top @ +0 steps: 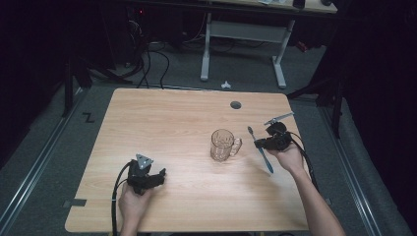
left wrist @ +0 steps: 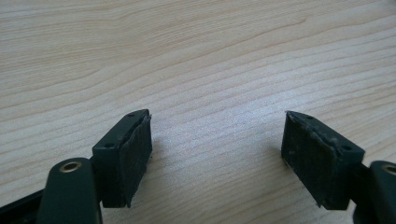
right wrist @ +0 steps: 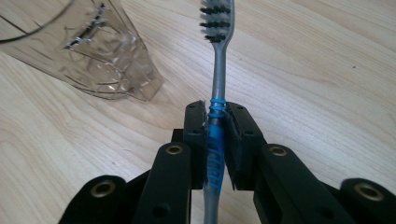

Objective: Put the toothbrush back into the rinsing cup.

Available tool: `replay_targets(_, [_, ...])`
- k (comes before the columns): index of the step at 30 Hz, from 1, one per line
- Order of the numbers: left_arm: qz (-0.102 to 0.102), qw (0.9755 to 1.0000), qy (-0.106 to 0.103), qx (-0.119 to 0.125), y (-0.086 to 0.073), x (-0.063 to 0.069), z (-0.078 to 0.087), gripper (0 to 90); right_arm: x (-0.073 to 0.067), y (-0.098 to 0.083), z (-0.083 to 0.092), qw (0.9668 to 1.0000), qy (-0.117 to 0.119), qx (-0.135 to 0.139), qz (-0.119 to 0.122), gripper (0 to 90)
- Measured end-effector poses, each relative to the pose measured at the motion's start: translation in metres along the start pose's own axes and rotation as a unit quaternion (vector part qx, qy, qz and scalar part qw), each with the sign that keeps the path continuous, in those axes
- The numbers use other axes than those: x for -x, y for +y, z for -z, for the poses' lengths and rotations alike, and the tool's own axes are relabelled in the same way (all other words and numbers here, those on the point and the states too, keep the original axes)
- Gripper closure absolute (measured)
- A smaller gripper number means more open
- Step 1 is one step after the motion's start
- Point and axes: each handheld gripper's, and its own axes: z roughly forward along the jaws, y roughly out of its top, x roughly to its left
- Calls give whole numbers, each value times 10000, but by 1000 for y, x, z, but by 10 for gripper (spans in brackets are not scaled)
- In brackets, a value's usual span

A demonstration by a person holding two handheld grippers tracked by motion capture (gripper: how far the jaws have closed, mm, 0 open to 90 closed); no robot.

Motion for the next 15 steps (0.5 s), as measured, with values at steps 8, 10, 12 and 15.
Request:
replay_targets(8, [-5, 10000, 3, -3, 0, 0, 0, 250, -7, -3, 7, 9994, 167, 294, 7, 800])
replay_targets(10, [-5, 10000, 3, -1, 0, 0, 0, 251, -7, -3, 9, 9991, 207, 363, 10, 800])
replay_targets(12, [-5, 10000, 0, 2, 0, 0, 0, 251, -8, -4, 10, 9989, 242, 411, -28, 800])
replay_targets(15, [-7, 10000, 3, -3, 0, 0, 0, 250, -9, -4, 12, 9985, 258, 482, -27, 800])
